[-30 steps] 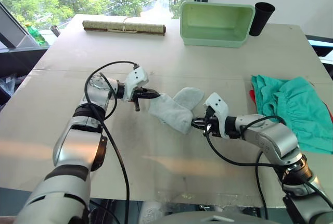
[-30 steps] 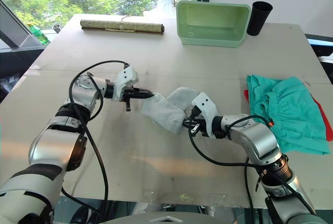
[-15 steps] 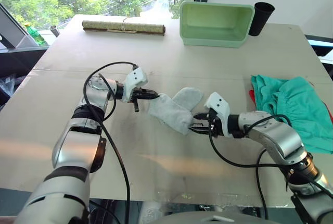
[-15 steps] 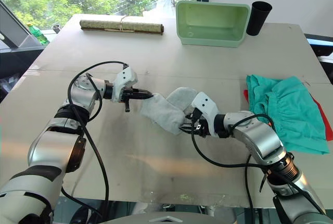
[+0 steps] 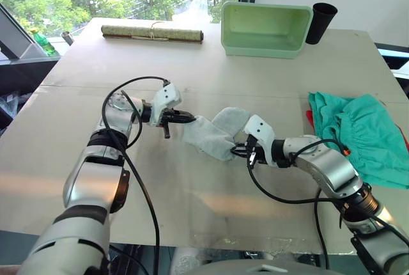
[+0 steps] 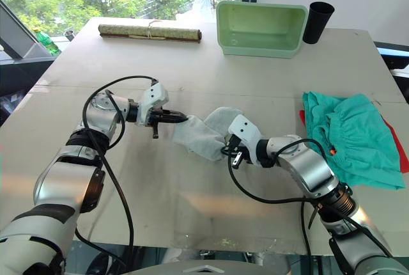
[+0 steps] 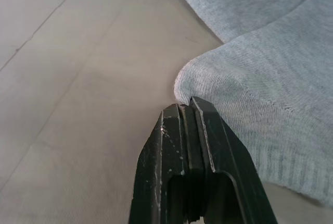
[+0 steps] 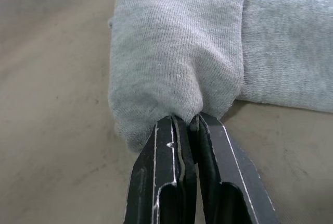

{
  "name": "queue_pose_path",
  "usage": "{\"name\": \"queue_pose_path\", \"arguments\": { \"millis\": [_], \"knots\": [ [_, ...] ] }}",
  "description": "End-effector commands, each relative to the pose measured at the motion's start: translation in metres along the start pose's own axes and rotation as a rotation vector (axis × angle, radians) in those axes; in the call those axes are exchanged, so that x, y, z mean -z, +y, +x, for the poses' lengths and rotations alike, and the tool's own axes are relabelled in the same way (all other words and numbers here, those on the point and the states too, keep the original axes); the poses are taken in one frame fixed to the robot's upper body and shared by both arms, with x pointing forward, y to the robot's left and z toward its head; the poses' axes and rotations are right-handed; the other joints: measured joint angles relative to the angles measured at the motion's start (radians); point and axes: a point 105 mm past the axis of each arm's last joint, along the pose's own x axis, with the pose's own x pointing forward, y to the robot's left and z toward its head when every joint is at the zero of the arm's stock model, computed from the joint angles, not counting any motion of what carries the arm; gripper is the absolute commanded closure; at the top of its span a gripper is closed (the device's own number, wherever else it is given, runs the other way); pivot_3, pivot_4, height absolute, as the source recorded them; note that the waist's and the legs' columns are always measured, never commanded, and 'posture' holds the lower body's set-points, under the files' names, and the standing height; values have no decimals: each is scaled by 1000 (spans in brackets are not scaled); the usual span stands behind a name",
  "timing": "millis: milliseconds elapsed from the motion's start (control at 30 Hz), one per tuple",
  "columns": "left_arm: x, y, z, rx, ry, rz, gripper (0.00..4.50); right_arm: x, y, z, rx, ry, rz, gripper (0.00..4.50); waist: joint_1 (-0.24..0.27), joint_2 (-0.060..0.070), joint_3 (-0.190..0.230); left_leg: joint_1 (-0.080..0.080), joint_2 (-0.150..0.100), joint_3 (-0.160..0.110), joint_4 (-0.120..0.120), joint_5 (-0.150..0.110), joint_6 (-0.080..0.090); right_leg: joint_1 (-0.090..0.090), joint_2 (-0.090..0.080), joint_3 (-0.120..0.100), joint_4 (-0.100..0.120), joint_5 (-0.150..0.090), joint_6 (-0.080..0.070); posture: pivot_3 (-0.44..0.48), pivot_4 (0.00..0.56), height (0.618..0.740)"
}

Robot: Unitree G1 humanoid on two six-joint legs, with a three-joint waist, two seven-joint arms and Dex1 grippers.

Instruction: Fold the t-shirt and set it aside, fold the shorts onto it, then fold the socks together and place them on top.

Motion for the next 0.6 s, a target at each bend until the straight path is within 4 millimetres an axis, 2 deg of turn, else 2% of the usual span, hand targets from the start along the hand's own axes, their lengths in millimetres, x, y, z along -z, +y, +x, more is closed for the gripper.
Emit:
{"name": "queue_pose_path", "arguments": {
  "millis": [33, 167, 300, 433, 600],
  "knots": [
    [-6, -6, -21, 40, -38, -19, 4500, -29, -6, -20, 15, -52, -88, 4477, -2, 0, 0, 0, 0, 0, 0, 0, 0, 0, 0, 0, 0, 0, 0, 0, 150, 735],
    [-21, -20, -49, 97, -74, -21, 4500, -50, -22, -40, 56, -45, -189, 4477, -10, 0, 1, -2, 0, 0, 0, 0, 0, -2, 0, 0, 1, 0, 0, 0, 150, 735],
    [-36, -46, -71, 165, -97, -39, 4500, -65, -38, -52, 94, -28, -285, 4477, -14, 0, 1, -2, 0, -1, 0, 0, 0, -2, 0, 0, 1, 0, 0, 0, 150, 735],
    [-42, -70, -74, 214, -87, -52, 4500, -70, -54, -46, 130, -7, -363, 4477, -15, 0, 1, -1, 0, -1, 0, 0, 0, -2, -1, 0, 1, 0, 0, 0, 150, 735],
    [-44, -87, -64, 186, -88, -63, 4500, -83, -72, -28, 175, -29, -452, 4477, -18, 0, 1, -1, 0, -1, 0, 0, 0, -2, 0, 0, 2, 0, 0, 0, 150, 735]
  ]
}}
